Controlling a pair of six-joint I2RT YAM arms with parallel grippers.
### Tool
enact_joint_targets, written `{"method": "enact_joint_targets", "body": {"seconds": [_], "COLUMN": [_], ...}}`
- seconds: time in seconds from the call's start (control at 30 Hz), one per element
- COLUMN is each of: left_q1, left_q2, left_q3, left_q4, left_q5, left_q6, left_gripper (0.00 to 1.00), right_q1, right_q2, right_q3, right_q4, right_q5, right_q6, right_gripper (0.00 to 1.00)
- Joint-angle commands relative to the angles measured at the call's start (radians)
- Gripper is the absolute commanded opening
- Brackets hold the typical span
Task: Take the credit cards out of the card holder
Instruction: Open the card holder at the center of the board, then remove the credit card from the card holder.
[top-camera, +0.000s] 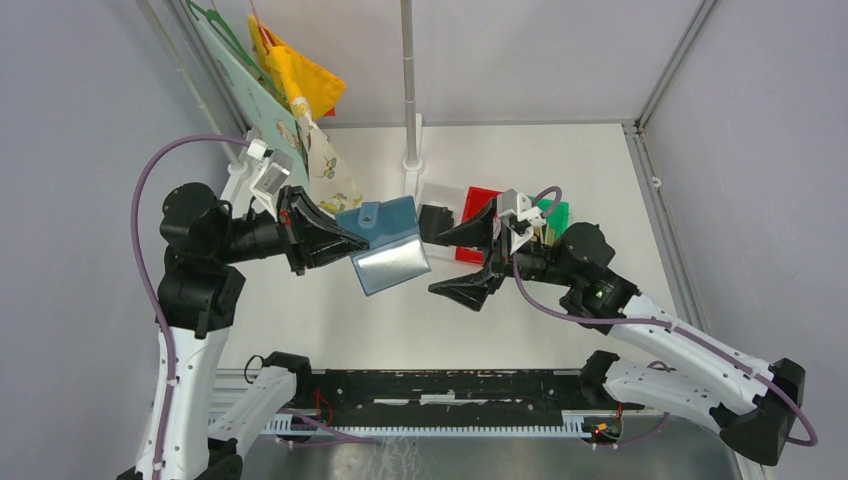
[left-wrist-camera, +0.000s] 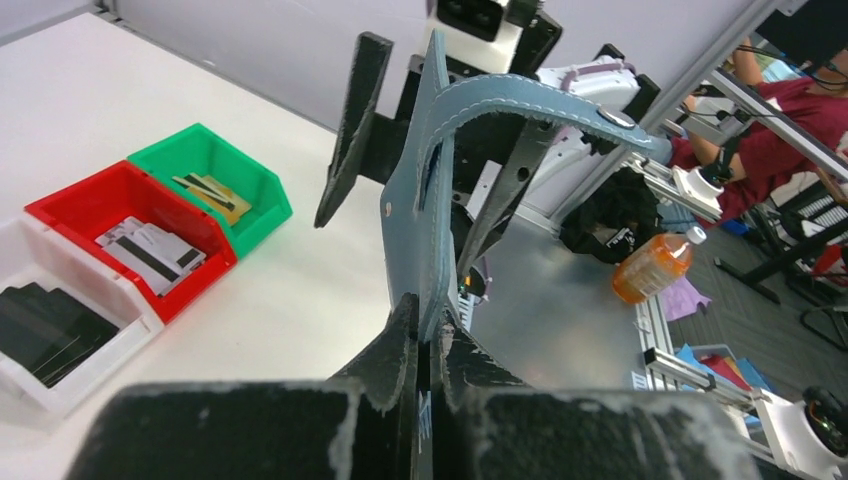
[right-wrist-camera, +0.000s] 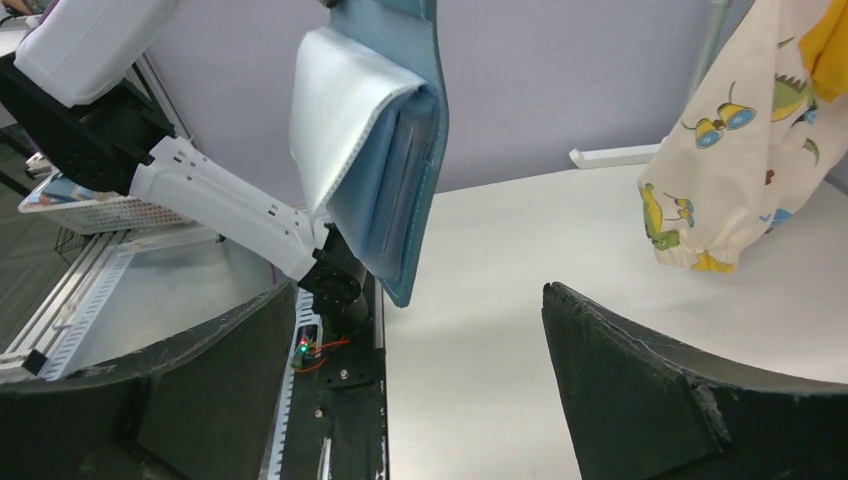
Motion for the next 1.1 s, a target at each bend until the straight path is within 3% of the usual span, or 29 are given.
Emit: {"method": "enact_joint_targets", "body": {"seconds": [0.0, 0.53, 1.07], "left_q1": [-0.002, -0.001, -0.002], "left_q2": [0.002, 0.022, 0.025], "left_q3": [0.046, 0.062, 0.063], "left_q4": [0.063, 0.063, 0.062], "left_q5": [0.072, 0.098, 0.12], "left_q6": [-0.075, -0.101, -0.129], "left_gripper": [0.02, 0.02, 0.02], "right_q1": [-0.01, -0.013, -0.027], "right_q2": [0.004, 0.068, 0.142], "right_q3": [-0.007, -0.055, -0.058], "right_q4": [0.059, 0.294, 0.514], "right_q5": [-0.102, -0.209, -0.206], "right_q6": [-0.008, 0.101, 0.252], "right_gripper": [0.98, 0.93, 0.72]}}
